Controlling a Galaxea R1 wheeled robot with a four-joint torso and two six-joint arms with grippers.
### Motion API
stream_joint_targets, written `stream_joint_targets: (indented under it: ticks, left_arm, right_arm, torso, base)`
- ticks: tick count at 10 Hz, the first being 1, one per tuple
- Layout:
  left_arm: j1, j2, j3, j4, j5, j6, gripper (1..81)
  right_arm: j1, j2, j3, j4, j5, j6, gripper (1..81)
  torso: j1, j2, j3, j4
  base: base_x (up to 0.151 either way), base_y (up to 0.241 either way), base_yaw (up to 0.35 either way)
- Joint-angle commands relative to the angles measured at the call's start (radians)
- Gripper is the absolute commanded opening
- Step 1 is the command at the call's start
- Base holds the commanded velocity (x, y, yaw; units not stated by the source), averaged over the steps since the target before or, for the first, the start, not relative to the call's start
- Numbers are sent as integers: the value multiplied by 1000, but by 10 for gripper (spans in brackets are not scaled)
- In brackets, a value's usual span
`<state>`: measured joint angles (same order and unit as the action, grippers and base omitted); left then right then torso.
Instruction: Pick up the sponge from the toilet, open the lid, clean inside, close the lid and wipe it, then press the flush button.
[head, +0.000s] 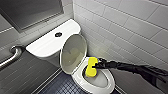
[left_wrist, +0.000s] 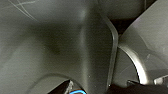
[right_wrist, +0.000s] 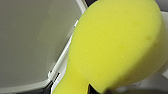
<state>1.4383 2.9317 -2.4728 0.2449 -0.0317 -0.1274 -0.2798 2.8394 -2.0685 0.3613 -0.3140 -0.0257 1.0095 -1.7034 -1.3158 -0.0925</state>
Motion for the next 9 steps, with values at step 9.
stream_joint_targets:
  ticks: [9]
  left_arm:
    - [60,17,12,-7,81,5,811]
  right_arm:
    - [41,-27,-54,2,19,43,10]
  torso:
    - [0,0,0,0]
  base:
    - [0,0,0]
